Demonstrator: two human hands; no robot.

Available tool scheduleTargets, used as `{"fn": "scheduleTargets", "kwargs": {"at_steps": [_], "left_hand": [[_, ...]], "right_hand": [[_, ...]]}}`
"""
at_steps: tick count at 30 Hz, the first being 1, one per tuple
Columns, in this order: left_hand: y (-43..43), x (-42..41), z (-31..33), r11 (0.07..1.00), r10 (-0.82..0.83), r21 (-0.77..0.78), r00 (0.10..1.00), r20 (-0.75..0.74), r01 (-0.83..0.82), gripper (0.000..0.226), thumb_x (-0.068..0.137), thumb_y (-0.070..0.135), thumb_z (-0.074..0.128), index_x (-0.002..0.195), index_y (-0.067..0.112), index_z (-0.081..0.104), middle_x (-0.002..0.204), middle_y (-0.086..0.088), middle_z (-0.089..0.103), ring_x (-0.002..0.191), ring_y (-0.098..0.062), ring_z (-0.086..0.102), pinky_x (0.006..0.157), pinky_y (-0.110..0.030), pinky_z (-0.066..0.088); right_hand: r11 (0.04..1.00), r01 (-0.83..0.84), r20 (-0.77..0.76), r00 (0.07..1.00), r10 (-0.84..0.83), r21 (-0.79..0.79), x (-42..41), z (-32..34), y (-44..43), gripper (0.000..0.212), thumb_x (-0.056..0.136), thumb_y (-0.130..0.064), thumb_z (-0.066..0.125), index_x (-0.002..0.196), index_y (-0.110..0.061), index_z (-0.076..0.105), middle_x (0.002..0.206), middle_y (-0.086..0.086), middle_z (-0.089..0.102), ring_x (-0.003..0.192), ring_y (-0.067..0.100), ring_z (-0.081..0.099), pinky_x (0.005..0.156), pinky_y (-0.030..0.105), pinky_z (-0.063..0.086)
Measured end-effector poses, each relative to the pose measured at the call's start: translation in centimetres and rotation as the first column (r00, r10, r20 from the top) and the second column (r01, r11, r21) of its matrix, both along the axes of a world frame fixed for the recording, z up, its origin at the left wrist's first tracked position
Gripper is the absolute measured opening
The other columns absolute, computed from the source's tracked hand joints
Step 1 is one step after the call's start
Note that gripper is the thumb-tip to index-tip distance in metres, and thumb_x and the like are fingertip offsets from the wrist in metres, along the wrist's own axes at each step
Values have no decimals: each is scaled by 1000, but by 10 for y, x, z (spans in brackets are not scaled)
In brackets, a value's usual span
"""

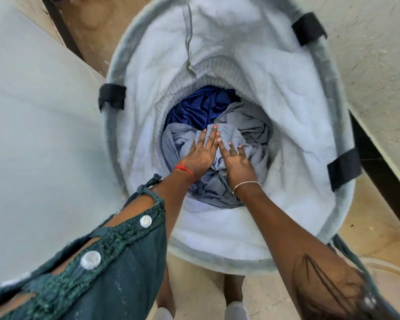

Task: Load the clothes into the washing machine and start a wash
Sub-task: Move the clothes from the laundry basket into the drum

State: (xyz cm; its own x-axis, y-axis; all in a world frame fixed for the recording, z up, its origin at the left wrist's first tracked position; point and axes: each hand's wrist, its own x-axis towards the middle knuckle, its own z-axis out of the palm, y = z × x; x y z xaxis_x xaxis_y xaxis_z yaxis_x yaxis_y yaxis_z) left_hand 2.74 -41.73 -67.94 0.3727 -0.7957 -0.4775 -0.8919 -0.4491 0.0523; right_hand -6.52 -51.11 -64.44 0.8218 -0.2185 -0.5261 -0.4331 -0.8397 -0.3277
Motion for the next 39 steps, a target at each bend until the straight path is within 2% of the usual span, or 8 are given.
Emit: {"fn": "scheduleTargets", "kwargs": {"at_steps": [2,7,9,11,13,18,25,39], "left_hand": [[11,-2,14,999,-4,-35,999,34,6,53,98,-1,22,143,-11,-5,152,-29,-8,141,-48,-2,113,-58,16],[15,-6,76,996,-1,-91,996,90,9,52,84,5,26,129,-11,45,136,-29,46,124,-44,47,91,-47,50],[9,-4,117,991,22,-135,994,107,-7,50,90,2,23,136,-16,27,145,-33,28,134,-47,31,103,-51,40],[9,-4,147,997,11,-79,994,113,-2,51,98,2,20,141,-15,-4,151,-33,-6,141,-48,-1,115,-55,13],[9,-7,185,1000,5,-30,989,150,-1,53,101,5,19,141,-11,-11,151,-29,-15,140,-46,-10,116,-55,2],[7,-17,268,983,105,-167,985,139,-81,53,92,1,2,143,-10,-4,153,-29,-7,141,-47,-1,114,-55,14],[17,-31,400,987,89,-143,987,133,-70,57,96,-4,22,144,-7,-9,154,-24,-15,143,-42,-6,115,-52,16],[38,-32,651,856,258,-502,943,212,-122,66,89,-12,28,146,-5,-5,156,-20,-7,144,-37,0,116,-47,18]], "right_hand": [[1000,-12,0,1000,12,-7,0,18,6,72,93,-12,40,147,-13,-8,157,11,7,145,27,9,119,40,2],[1000,-16,21,1000,16,-15,0,78,12,73,94,-12,40,147,-14,-11,156,13,14,145,26,11,119,41,6],[1000,18,53,998,-16,-24,1,110,11,72,93,-7,37,147,-18,-11,155,15,16,145,26,12,119,41,7],[999,32,72,997,-30,-19,1,145,10,71,92,2,32,147,-18,-8,155,17,15,145,27,11,119,40,5],[999,48,111,993,-45,-24,-2,184,8,71,92,5,30,147,-19,-7,155,16,14,145,28,11,119,39,6],[998,5,141,990,4,-65,-14,284,7,75,90,8,31,147,-16,-10,156,12,10,146,23,8,119,36,5],[993,0,211,977,26,-122,-35,413,22,75,90,6,35,147,-15,-9,157,7,12,143,25,20,115,34,14],[950,45,501,857,122,-308,-34,647,42,82,80,8,40,148,-23,7,130,10,54,105,33,55,82,38,41]]}}
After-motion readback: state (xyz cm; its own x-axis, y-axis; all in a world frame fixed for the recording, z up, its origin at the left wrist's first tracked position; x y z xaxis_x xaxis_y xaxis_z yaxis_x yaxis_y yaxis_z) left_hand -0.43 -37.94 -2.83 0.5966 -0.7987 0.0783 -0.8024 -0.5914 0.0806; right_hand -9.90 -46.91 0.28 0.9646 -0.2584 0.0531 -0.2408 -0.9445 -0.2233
